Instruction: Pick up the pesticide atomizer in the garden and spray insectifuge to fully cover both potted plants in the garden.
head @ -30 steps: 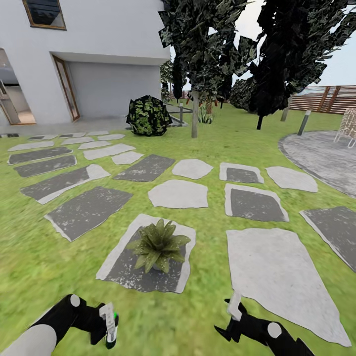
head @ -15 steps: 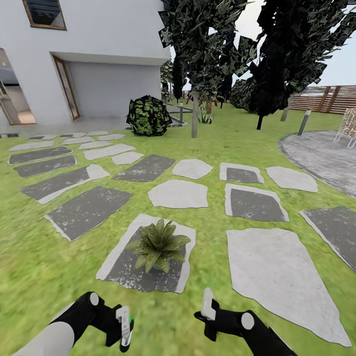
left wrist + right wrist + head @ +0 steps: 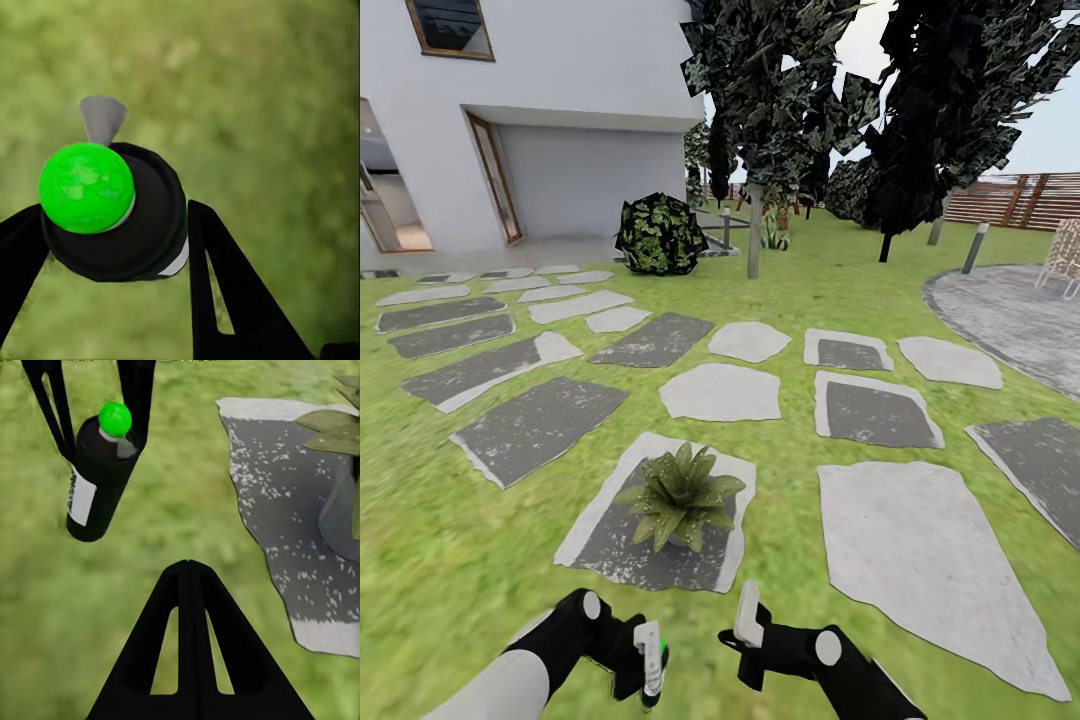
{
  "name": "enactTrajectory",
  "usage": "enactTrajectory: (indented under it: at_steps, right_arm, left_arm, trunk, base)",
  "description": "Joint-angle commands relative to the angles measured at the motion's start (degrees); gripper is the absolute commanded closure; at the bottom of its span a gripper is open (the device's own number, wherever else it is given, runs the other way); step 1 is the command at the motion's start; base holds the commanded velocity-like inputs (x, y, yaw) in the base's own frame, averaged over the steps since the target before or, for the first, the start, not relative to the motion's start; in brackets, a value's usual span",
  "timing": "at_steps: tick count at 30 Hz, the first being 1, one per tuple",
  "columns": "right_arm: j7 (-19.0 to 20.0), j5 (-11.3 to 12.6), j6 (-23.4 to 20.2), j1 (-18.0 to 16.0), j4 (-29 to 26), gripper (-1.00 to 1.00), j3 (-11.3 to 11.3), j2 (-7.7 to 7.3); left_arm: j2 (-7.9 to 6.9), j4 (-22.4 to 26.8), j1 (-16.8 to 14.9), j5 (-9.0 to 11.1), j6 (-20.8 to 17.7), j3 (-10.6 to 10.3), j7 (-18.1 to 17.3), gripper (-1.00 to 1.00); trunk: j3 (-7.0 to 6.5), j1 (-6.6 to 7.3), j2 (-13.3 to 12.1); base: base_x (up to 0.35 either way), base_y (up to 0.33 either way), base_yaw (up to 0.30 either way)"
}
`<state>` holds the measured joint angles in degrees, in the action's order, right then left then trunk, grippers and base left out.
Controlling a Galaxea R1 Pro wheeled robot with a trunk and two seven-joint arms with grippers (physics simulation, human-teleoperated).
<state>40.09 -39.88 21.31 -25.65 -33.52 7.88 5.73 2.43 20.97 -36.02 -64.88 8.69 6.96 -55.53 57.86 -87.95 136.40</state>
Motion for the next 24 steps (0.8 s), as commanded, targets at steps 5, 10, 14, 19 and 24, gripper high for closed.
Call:
enactTrajectory:
  at_steps: [5, 10, 14, 19, 24]
  right_arm:
    - [-0.01, -0.55, 0.32, -0.02, -0.05, 1.0, -0.06, 0.39]
    - [-0.01, -0.55, 0.32, -0.02, 0.02, 1.0, -0.06, 0.42]
    - [-0.01, -0.55, 0.32, -0.02, 0.08, 1.0, -0.06, 0.42]
    - [-0.02, -0.63, 0.32, -0.02, 0.12, 1.0, -0.06, 0.39]
    - [-0.03, -0.64, 0.32, -0.02, 0.06, 1.0, -0.06, 0.42]
  left_arm:
    - [0.61, -0.32, -0.02, -0.48, 1.02, 0.42, 2.72, 1.0]
    - [1.46, -0.63, 0.01, -0.34, 1.42, 0.5, 2.87, 1.0]
    - [2.58, -0.66, -0.01, -0.12, 1.55, 0.51, 2.86, 1.0]
    - [3.9, -0.66, -0.02, 0.07, 1.67, 0.53, 2.8, 1.0]
    - [4.64, -0.66, -0.02, 0.24, 1.68, 0.59, 2.8, 1.0]
  trunk:
    - [0.05, 0.01, 0.02]
    - [0.05, 0.01, 0.02]
    - [0.05, 0.01, 0.02]
    - [0.05, 0.01, 0.02]
    - [0.05, 0.01, 0.02]
  base:
    - [0.0, 0.0, 0.0]
    - [0.0, 0.0, 0.0]
    - [0.0, 0.0, 0.0]
    - [0.0, 0.0, 0.0]
    - [0.0, 0.0, 0.0]
